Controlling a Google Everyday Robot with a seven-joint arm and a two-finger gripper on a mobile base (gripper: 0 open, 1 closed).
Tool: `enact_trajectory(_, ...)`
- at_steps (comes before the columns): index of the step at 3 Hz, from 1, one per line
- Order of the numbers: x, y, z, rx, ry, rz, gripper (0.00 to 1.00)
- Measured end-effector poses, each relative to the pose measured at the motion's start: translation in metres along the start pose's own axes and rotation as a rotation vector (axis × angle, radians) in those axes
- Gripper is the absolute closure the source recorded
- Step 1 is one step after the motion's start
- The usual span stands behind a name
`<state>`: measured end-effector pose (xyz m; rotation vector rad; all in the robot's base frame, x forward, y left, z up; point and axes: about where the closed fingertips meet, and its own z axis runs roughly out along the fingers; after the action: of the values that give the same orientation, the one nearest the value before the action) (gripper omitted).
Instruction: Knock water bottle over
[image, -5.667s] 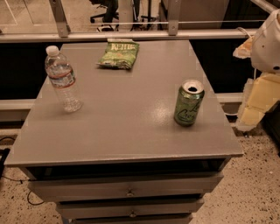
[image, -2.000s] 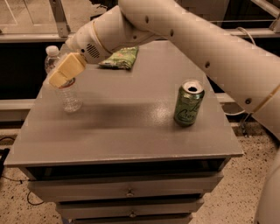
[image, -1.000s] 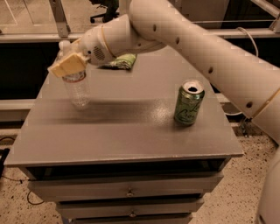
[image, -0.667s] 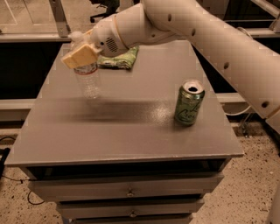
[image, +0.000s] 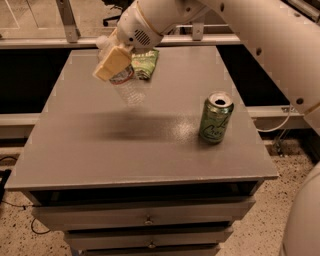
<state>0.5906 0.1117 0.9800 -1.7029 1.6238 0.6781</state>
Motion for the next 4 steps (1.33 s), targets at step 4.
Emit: enact_trajectory(4,0.028,0.045,0.076,-0.239,0.415,-0.217,0.61)
